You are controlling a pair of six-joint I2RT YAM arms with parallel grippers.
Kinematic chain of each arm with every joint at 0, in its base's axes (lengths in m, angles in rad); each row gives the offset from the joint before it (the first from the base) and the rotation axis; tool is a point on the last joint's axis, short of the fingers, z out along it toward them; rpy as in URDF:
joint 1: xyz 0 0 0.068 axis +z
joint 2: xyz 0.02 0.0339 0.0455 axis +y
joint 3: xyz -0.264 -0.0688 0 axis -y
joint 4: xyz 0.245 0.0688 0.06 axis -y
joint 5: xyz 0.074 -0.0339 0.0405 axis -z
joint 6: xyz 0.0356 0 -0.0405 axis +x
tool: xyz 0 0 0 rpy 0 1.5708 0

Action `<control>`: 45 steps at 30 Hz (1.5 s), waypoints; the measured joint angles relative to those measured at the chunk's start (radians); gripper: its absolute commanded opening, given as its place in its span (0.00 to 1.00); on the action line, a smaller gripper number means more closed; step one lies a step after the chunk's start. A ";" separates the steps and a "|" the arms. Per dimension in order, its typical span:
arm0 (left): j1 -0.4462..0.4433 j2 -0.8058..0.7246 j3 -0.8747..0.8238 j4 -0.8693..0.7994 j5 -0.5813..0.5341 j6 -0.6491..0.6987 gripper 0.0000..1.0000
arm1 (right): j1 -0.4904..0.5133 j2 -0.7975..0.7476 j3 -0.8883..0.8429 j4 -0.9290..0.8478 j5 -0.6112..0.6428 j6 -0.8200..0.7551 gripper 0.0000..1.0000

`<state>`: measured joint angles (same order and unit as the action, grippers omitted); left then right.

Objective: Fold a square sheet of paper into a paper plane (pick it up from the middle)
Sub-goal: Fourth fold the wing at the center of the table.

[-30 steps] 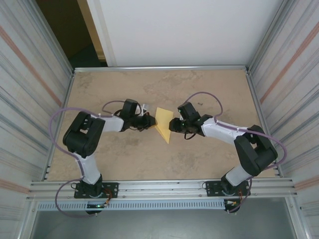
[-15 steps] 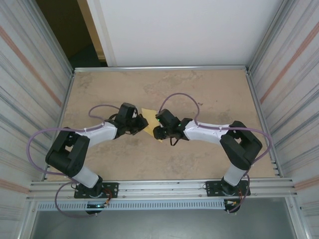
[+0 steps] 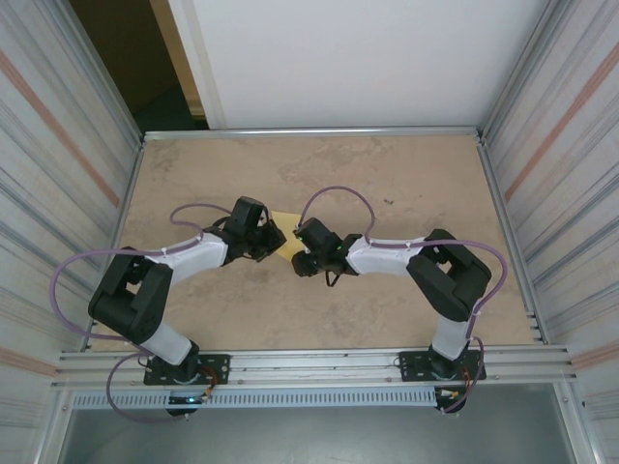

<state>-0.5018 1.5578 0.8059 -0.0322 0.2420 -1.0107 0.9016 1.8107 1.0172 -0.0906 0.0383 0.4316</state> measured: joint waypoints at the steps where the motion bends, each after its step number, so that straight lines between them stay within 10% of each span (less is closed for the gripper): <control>1: 0.000 0.000 0.002 -0.002 0.000 -0.001 0.10 | 0.001 0.003 0.001 0.003 0.002 0.000 0.39; 18: 0.013 0.002 0.033 -0.048 0.012 -0.004 0.22 | 0.003 0.022 0.013 0.008 0.052 -0.051 0.19; 29: 0.184 -0.119 -0.002 -0.076 0.048 0.035 0.35 | 0.002 0.022 0.013 0.009 0.031 -0.101 0.07; 45: 0.163 -0.086 -0.211 0.219 0.219 0.011 0.34 | -0.125 0.019 -0.073 0.124 -0.262 -0.047 0.04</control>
<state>-0.3393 1.4715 0.5953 0.1871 0.4606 -0.9997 0.7765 1.8301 0.9440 0.0338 -0.2237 0.3847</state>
